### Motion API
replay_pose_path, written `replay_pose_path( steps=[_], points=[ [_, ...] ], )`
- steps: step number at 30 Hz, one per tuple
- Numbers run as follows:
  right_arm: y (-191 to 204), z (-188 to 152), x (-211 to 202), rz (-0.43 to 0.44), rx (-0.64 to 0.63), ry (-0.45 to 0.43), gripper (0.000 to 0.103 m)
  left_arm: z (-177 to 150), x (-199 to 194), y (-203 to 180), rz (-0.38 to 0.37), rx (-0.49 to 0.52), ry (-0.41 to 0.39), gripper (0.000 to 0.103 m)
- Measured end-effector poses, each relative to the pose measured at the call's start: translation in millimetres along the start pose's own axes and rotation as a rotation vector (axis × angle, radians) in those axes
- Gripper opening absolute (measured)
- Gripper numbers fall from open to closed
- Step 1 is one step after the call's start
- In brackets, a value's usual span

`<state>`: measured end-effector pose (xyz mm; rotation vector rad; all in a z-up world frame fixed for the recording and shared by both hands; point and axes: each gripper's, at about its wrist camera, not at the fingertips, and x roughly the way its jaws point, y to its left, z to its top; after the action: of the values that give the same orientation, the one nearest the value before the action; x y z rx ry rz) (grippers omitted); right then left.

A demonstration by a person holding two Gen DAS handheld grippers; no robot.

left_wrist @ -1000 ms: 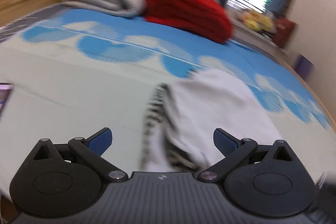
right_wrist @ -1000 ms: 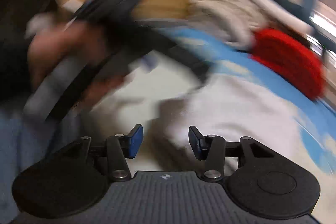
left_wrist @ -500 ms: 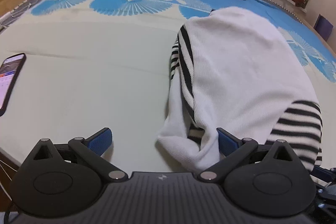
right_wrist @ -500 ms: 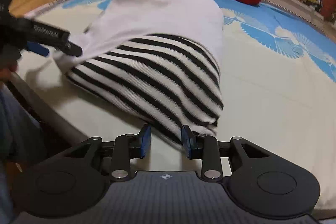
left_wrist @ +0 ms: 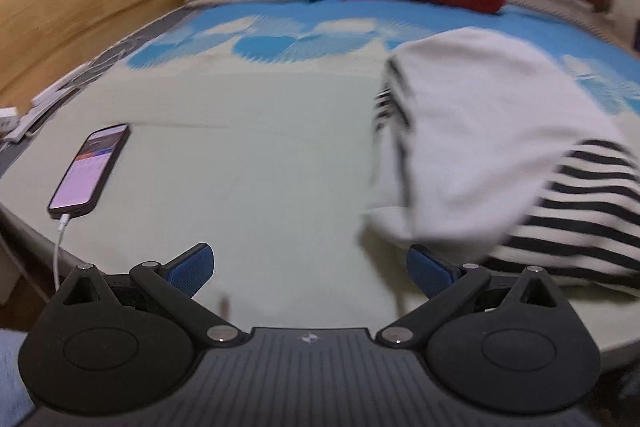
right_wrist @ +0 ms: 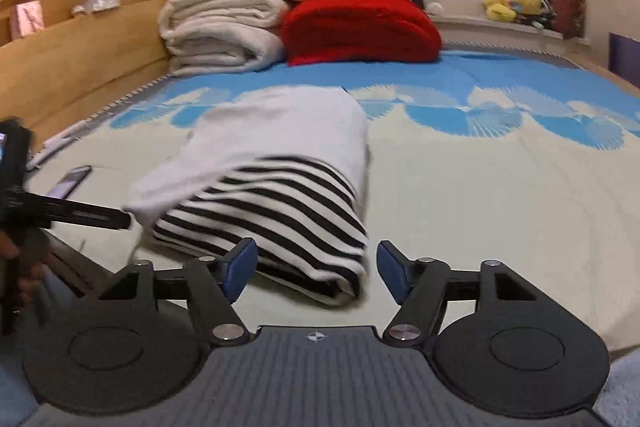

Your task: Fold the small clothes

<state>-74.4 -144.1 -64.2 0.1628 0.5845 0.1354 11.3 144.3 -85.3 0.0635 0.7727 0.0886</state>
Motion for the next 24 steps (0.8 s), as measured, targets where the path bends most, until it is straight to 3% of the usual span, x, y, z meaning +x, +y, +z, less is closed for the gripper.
replay_pose_path(
  steps=[7, 11, 15, 20, 24],
  points=[
    [-5, 5, 2, 0.035, 0.090, -0.014, 0.085, -6, -42, -7, -0.087, -0.083, -0.026, 0.103],
    [-14, 13, 3, 0.043, 0.116, -0.001, 0.086, 6, -54, -13, -0.195, -0.190, 0.000, 0.103],
    [-50, 39, 12, 0.156, 0.320, 0.032, 0.088, 17, -56, -23, -0.239, -0.264, 0.045, 0.103],
    [-102, 88, 57, 0.278, 0.515, 0.123, 0.092, 18, -40, -26, -0.330, -0.395, 0.104, 0.103],
    [-133, 127, 120, 0.330, 0.585, 0.199, 0.093, 21, -19, -27, -0.324, -0.505, 0.147, 0.103]
  ],
)
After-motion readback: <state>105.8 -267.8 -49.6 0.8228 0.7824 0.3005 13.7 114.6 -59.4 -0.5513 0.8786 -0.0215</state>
